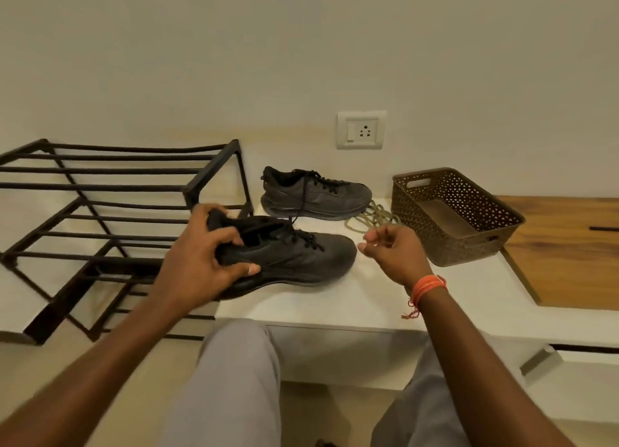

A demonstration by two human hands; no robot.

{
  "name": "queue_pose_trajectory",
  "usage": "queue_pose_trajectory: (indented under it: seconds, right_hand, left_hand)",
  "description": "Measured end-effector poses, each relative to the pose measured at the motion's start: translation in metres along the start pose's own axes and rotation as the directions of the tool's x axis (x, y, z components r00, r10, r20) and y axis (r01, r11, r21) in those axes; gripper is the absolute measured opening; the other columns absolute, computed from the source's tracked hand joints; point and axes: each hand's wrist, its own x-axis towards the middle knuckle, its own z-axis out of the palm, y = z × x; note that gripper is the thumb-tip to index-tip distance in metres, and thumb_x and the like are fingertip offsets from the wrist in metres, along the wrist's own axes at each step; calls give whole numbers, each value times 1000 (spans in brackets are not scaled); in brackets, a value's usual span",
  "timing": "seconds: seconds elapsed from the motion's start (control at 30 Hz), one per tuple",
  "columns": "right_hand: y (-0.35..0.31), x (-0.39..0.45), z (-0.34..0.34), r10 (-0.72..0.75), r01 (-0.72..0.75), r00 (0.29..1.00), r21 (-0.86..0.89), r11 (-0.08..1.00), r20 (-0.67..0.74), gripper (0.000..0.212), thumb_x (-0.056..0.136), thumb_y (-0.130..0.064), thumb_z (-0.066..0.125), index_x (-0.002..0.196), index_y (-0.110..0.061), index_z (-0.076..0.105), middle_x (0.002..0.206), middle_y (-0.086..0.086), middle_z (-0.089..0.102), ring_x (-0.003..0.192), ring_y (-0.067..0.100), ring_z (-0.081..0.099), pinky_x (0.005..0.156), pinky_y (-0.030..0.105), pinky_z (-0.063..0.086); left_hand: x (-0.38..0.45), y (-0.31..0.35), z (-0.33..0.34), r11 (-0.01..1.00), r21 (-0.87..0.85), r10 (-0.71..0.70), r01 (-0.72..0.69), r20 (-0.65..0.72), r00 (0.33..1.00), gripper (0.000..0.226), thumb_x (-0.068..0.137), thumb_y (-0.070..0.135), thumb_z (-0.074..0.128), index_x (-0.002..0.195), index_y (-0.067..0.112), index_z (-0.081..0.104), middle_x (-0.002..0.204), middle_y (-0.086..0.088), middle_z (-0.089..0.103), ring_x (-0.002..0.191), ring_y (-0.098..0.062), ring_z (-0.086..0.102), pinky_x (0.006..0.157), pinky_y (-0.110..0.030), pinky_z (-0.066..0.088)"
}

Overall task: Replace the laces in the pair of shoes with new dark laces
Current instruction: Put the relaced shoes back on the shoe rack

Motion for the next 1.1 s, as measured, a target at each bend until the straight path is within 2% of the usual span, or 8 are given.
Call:
queue_pose_trajectory:
  seconds: [0.1,0.2,0.4,0.57,0.77,0.9,1.0,1.1]
  right_hand:
    - [-15,8,25,-44,43,997,-6,999,-58,15,80,-15,77,91,-13,67,95,1,66,91,18,59,84,34,50]
    - [-20,17,55,-63,63,998,-43,997,-11,17,81,-14,75,95,-13,66,103,3,64,93,17,59,86,32,50]
    - [-27,60,120,-108,146,980,-235,961,166,30,83,-15,73,111,-13,61,113,0,58,105,15,53,92,26,43]
    - [-57,126,176,-178,219,964,-212,952,196,56,82,-9,69,133,-7,47,136,11,48,122,26,51,104,32,42]
    - [-69,190,227,94,-30,966,-258,966,239,87,80,-26,77,145,-1,25,148,16,31,132,34,41,110,42,39]
    - [-72,186,219,126,-62,972,-301,952,198,85,74,-44,80,136,-3,41,135,15,46,118,31,52,97,39,48]
    - [-77,165,200,73,-28,990,-334,942,121,84,70,-57,77,129,-6,46,125,12,55,108,30,58,88,39,52]
    - [-86,141,161,-56,21,994,-336,942,-93,78,70,-65,72,122,-12,50,117,7,62,107,29,61,88,38,50]
  left_hand:
    - [-38,-1,21,970,-37,-240,239,-264,934,38,62,33,89,90,20,66,135,-7,36,117,-21,42,84,-35,49]
    - [-52,4,53,915,-44,-392,402,-339,855,48,66,34,86,108,24,65,136,-9,34,119,-32,40,81,-46,53]
    - [-39,14,73,869,-20,-477,494,-299,827,113,63,47,84,151,31,14,138,-18,30,117,-39,41,86,-53,47]
    - [-35,5,68,890,-156,-456,429,-273,847,126,52,38,92,149,33,11,140,-16,35,121,-38,43,90,-52,47]
    - [-38,-32,73,775,-451,-522,443,-62,851,146,24,39,98,144,42,15,146,12,18,133,-28,35,103,-48,41]
    - [-31,-37,70,766,-537,-413,353,9,911,103,38,29,98,124,35,42,123,9,54,114,-20,55,97,-32,43]
    - [-31,-32,65,789,-526,-404,318,-55,913,77,38,41,93,103,32,53,108,27,57,99,-10,60,91,-30,50]
    - [-37,-24,49,745,-600,-434,291,-106,894,75,33,42,94,95,35,53,92,38,61,87,12,60,78,-6,48]
